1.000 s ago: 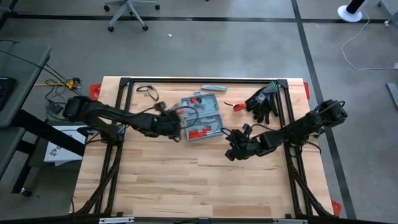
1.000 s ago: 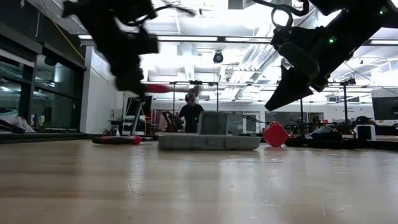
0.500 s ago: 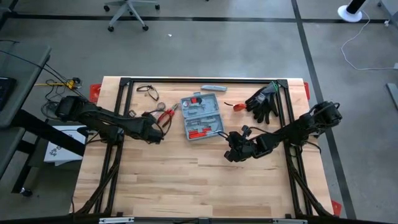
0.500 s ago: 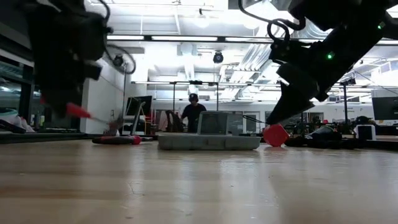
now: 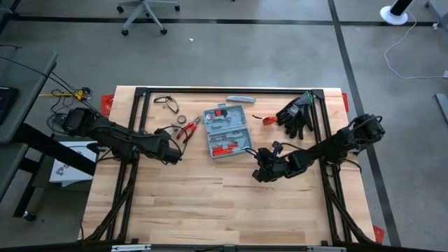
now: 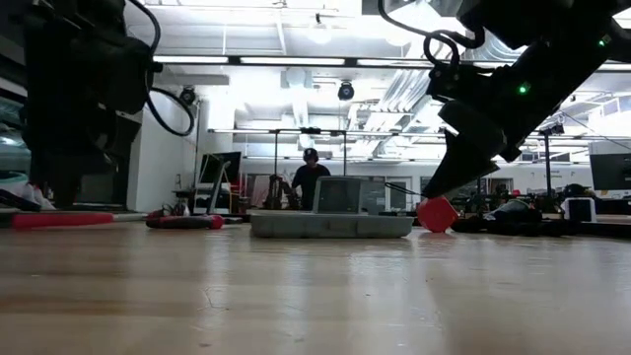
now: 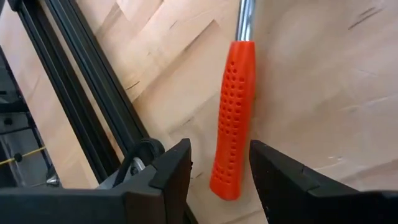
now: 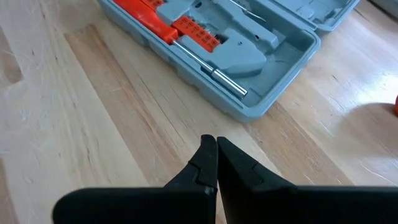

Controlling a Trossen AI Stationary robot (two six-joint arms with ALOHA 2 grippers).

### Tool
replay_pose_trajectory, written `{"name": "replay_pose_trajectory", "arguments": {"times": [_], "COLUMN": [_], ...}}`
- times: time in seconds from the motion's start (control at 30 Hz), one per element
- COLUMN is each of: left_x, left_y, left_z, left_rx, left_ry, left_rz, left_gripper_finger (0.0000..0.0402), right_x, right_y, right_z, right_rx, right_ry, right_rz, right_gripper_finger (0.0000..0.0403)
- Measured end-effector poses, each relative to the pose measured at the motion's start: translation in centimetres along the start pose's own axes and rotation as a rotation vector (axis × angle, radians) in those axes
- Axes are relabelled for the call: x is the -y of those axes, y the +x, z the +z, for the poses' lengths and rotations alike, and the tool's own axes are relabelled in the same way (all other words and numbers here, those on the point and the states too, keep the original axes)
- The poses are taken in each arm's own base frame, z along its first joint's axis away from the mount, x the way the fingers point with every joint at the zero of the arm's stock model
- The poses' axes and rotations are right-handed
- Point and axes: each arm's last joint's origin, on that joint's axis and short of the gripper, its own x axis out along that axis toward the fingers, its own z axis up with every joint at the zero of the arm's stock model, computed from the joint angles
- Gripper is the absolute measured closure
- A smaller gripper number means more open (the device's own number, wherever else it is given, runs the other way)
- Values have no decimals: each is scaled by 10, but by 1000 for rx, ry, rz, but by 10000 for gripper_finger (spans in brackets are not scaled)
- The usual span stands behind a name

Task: Prefit tool cases

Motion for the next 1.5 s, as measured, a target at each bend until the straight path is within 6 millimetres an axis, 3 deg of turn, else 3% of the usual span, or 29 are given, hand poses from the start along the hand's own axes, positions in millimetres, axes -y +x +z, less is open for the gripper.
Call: {"name": "replay_pose_trajectory", "arguments": {"times": [0.23, 0.37, 0.6, 0.77, 1.13, 1.37, 1.5], "left_x": [7, 21, 54, 60, 77, 101, 110], "left_y": [-3, -7, -31, -41, -4, 28, 30], "left_z": [-3, 5, 39, 70, 113, 117, 118], "left_rx": [69, 203, 625, 809, 792, 706, 688], "left_ry": [-27, -71, -83, -73, -11, 62, 74], "left_rz": [-40, -152, -422, -497, -610, -675, -714], "left_gripper_finger": [251, 252, 253, 262, 288, 290, 290], "right_x": [0, 2, 3, 10, 38, 40, 31], "right_y": [0, 3, 11, 20, 43, 75, 83], "right_z": [0, 3, 21, 38, 53, 36, 25], "right_rx": [0, 4, 74, 121, 64, -66, -109], "right_ry": [0, 15, 20, 10, 29, 69, 92], "right_rz": [-1, -8, 65, 127, 157, 170, 183], "right_gripper_finger": [402, 402, 402, 402, 402, 402, 402]}}
